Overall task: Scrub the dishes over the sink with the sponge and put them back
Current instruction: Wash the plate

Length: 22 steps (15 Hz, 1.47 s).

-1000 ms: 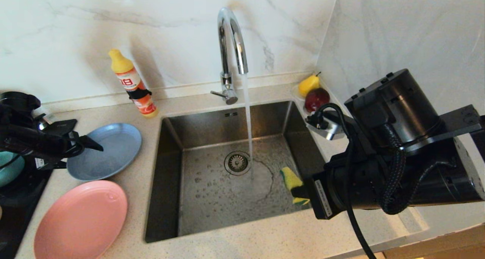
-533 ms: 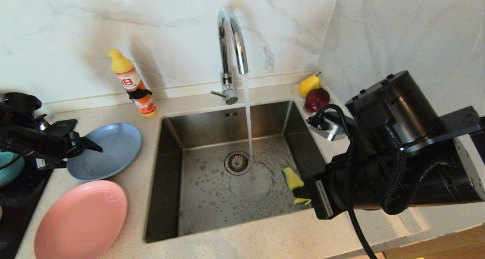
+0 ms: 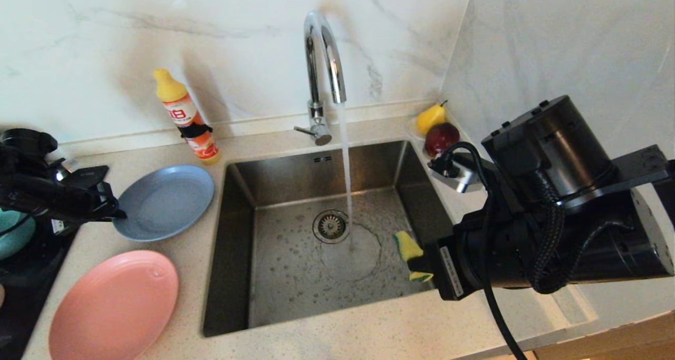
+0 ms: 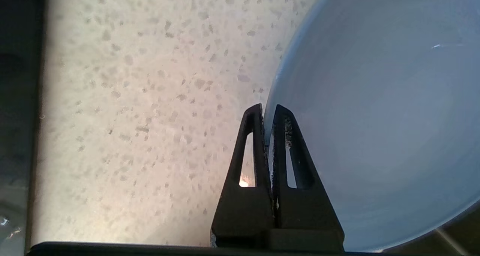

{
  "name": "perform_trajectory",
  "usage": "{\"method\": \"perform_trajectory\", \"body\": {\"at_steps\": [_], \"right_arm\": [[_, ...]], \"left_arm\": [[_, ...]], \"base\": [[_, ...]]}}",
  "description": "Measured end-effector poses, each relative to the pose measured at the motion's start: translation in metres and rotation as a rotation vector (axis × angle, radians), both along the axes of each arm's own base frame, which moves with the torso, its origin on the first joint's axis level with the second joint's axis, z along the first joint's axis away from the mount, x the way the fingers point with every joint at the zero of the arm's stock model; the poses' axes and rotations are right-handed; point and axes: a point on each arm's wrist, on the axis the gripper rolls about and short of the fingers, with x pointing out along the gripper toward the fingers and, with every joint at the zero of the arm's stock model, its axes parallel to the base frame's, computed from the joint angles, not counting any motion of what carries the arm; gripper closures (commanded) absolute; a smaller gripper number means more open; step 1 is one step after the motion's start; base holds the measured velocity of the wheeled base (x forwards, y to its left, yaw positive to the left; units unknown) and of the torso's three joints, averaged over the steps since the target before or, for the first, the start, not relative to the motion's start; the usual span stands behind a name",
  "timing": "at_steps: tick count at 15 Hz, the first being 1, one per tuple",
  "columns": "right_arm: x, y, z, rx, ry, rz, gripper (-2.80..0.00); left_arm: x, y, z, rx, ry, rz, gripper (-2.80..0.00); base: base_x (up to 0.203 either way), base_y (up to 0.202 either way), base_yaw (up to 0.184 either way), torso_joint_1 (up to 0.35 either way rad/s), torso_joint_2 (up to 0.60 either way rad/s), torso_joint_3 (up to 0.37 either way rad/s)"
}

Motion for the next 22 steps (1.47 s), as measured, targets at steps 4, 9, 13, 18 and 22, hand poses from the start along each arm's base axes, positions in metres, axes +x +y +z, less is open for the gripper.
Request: {"method": "perform_trajectory", "body": {"at_steps": [4,9,13,18,22], "right_arm": [[0.001,0.0,-0.001,-0.003,0.001,-0.001,0.0],[0.002,0.001,-0.002,-0.005,0.004,-0.001,0.0],[0.003,0.002,-0.002,-0.005,0.004,0.0,0.0],[0.004,0.004,-0.003,-0.008,0.006,0.001,0.0],[0.004,0.004,-0.003,-0.008,0.006,0.001,0.0]], "left_arm": [[0.0,0.0,0.0,0.005,0.002,-0.001,0.0],[-0.003,0.01,0.012,0.02,-0.022,0.034,0.0],[-0.012,0.024,0.037,0.032,-0.03,0.07,0.0],[-0.035,0.039,0.068,0.051,-0.075,0.128,0.0],[-0.061,0.036,0.099,0.077,-0.132,0.145,0.0]], "base": [[0.0,0.0,0.0,0.0,0.0,0.0],[0.0,0.0,0.0,0.0,0.0,0.0],[0.0,0.0,0.0,0.0,0.0,0.0],[0.0,0.0,0.0,0.0,0.0,0.0],[0.0,0.0,0.0,0.0,0.0,0.0]]}}
